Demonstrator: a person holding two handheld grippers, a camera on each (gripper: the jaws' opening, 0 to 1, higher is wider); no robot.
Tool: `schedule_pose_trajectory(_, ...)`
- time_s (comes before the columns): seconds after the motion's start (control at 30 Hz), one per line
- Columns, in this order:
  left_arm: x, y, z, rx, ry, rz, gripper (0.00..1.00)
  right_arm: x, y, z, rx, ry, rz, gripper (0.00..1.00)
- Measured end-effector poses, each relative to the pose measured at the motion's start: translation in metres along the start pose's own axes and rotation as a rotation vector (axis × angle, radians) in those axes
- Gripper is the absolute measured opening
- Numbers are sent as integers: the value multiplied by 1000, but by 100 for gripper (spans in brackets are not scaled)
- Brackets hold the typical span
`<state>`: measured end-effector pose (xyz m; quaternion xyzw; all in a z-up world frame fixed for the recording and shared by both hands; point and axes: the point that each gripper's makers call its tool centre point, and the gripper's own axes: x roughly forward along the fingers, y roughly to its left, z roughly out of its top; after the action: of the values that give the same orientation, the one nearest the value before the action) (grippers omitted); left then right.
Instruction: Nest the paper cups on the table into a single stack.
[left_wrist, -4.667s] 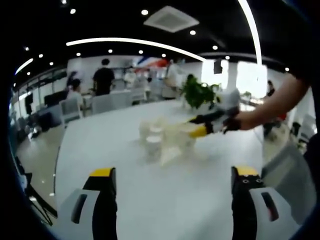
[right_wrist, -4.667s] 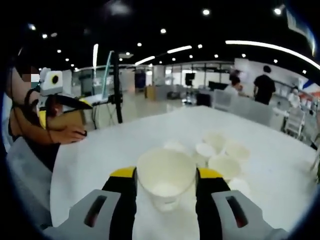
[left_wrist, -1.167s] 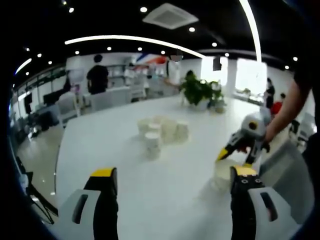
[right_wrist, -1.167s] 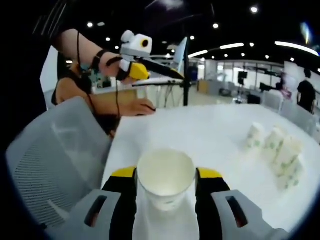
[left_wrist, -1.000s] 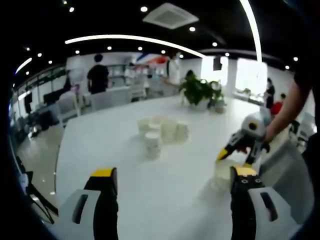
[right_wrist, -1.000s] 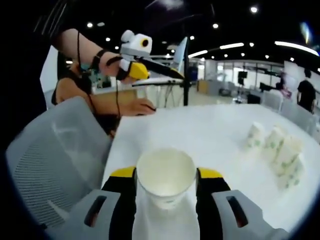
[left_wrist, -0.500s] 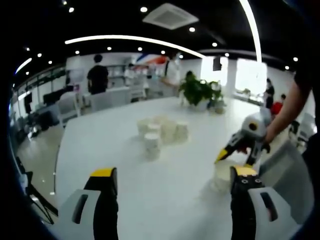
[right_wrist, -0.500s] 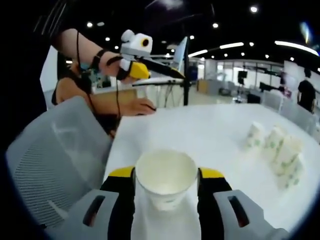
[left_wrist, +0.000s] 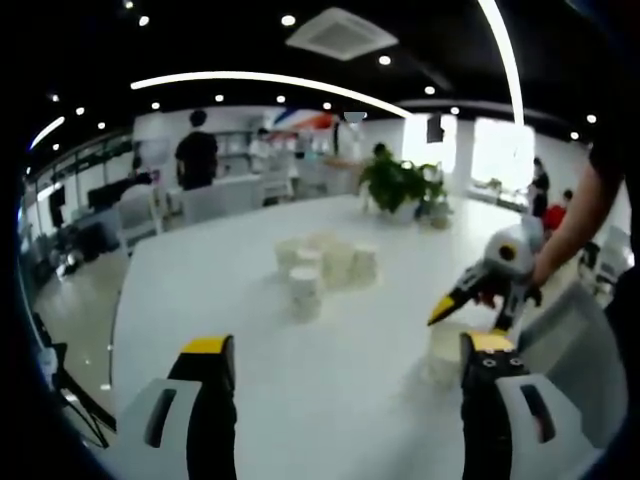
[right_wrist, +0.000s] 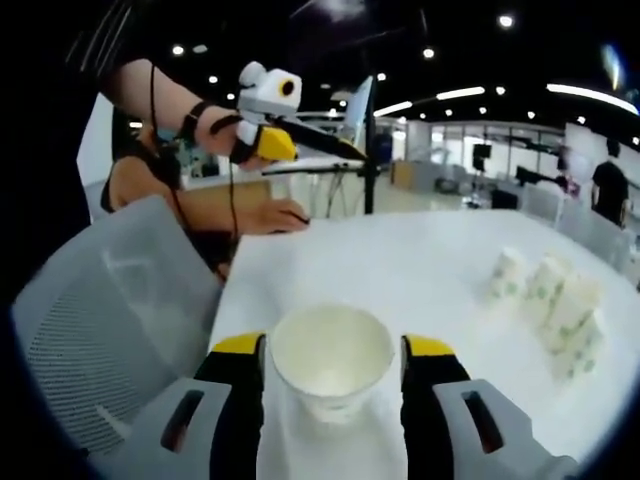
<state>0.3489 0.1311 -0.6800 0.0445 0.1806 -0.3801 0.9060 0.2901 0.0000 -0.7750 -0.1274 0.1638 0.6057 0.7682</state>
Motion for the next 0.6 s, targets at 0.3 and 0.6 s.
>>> schedule_pose_trajectory(0.3, 2, 2, 1, -3, -6, 0, 93, -6, -6, 19, -19, -26, -16, 52)
schedule_pose_trajectory(0.6, 3, 2, 4, -6, -11, -2, 93, -11, -19, 33, -17, -60, -58, 52)
